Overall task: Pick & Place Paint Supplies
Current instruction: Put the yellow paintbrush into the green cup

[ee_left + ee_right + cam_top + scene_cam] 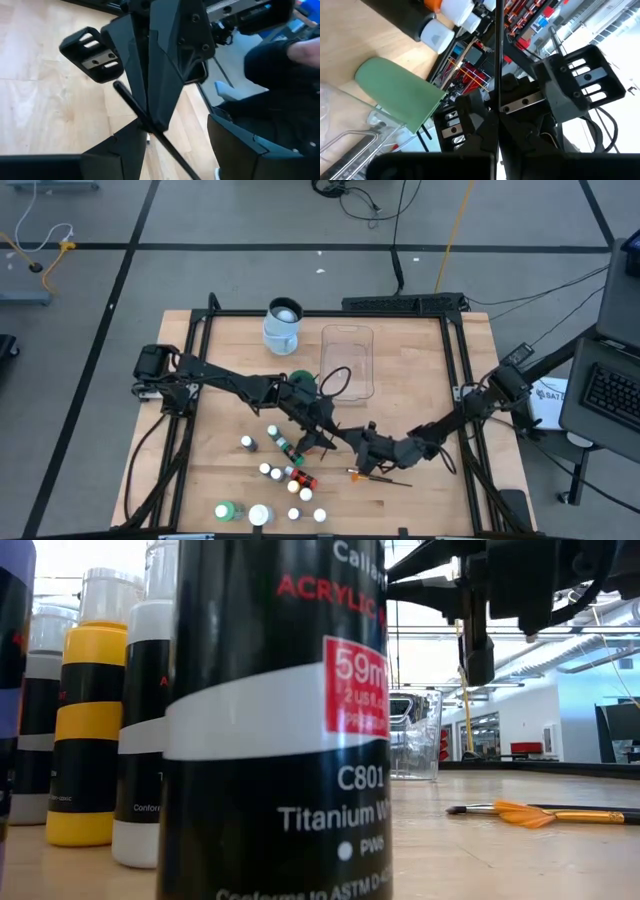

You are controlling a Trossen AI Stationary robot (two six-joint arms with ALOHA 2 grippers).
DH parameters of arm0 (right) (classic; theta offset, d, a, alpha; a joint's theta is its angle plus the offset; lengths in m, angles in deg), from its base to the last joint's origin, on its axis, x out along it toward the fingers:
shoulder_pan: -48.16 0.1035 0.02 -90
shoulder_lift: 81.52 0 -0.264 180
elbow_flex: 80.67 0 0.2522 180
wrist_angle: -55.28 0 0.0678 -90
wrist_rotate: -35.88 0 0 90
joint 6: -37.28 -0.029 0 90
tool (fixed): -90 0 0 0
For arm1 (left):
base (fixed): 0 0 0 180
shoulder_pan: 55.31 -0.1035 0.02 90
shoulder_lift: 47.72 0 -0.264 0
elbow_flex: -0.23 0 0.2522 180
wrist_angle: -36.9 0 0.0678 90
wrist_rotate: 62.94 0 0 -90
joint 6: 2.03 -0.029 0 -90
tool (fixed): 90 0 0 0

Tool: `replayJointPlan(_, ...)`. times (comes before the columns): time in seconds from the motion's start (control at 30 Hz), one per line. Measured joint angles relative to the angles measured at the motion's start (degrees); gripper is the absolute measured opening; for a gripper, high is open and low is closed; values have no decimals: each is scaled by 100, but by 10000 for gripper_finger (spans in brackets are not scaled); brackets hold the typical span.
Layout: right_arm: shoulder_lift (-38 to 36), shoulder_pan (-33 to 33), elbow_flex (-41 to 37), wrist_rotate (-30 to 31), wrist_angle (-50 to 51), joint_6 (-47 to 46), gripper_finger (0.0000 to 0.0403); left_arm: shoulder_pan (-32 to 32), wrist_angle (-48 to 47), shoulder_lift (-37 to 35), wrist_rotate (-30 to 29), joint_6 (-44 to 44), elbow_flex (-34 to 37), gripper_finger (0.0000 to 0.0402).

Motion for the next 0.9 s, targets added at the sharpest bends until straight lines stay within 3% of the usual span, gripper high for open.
replayJointPlan(0.1, 0, 24, 0, 73, 1, -3, 0, 0, -1, 0, 33, -55, 0, 169)
replayJointPlan(0.33, -4, 6, 2, 92, 12, -160, 0, -79, -26, 0, -35, -167, 7, 14)
replayJointPlan(0.53, 0, 21, -2, 157, -195, -1100, 0, -46, -121, -8, -13, -764, 7, 5)
replayJointPlan(0.67, -38, 21, -2, 863, -632, -2166, 0, -42, -447, -252, -27, -1313, 15, 4)
replayJointPlan(0.77, -115, 23, -12, 1559, -1036, -2882, 0, -35, -993, -809, -267, -1917, 6, 3)
replayJointPlan(0.9, -355, 50, -91, 1808, -1045, -4306, 0, -25, -1736, -1838, -786, -2537, 37, 2)
